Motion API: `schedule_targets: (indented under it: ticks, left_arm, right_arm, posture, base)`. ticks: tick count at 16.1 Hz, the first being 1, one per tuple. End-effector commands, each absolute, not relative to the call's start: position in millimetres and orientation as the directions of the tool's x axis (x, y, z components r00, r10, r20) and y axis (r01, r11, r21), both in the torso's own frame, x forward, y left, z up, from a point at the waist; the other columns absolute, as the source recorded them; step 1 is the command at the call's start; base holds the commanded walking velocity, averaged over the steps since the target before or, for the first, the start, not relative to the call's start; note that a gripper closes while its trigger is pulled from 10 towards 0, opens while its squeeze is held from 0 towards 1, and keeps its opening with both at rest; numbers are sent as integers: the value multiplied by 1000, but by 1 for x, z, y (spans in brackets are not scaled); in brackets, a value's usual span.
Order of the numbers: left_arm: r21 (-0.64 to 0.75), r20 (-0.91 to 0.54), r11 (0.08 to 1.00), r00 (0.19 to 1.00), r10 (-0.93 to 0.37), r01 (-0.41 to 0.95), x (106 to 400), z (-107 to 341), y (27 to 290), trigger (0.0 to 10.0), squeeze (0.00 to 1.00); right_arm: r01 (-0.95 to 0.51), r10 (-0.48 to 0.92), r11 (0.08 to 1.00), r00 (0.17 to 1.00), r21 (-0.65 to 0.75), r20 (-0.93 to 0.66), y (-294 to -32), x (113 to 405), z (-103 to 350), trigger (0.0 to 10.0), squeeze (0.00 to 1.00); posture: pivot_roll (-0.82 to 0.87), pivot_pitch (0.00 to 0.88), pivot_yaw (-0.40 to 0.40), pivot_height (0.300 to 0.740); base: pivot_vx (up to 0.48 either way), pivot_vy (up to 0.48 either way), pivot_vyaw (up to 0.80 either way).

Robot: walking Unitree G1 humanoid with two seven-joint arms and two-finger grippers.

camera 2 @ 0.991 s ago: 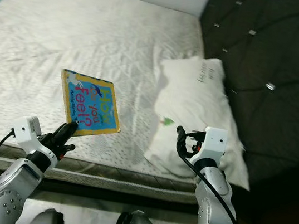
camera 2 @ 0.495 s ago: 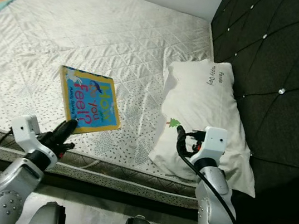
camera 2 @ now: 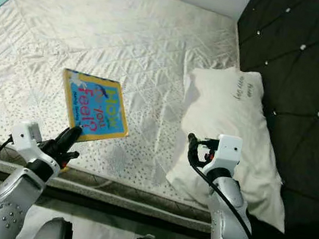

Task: Clean up the room

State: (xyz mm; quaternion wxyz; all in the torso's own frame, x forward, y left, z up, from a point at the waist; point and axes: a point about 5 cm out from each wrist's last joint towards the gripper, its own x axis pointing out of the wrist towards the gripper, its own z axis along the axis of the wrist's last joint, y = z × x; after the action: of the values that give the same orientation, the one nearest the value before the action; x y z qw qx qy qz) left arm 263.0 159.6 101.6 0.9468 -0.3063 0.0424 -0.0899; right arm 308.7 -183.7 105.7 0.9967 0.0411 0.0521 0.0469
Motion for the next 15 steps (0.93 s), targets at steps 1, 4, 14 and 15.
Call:
schedule_targets:
  ticks: [1, 4, 14, 15]
  left_arm:
    - [-583, 22, 790, 975, -220, 191, 264, 110, 155, 10000, 0]
    - [-583, 23, 788, 973, -229, 199, 263, 109, 154, 10000, 0]
    - [-595, 2, 784, 976, -216, 175, 264, 106, 155, 10000, 0]
    - [-602, -2, 780, 977, -215, 170, 265, 105, 155, 10000, 0]
  right_arm:
    - [-77, 86, 994, 990, 74, -115, -189, 306, 102, 10000, 0]
    - [-75, 84, 994, 990, 73, -116, -189, 306, 102, 10000, 0]
    - [-72, 79, 995, 989, 63, -125, -190, 306, 99, 10000, 0]
    - [-74, 82, 995, 988, 62, -128, -190, 306, 98, 10000, 0]
  posture:
    - [-54, 179, -125, 670]
    - [-54, 179, -124, 670]
    - [-50, 173, -121, 670]
    - [-51, 172, -122, 670]
  base:
    - [375, 0, 0]
    - [320, 0, 0]
    - [61, 0, 0]
    - [0, 0, 0]
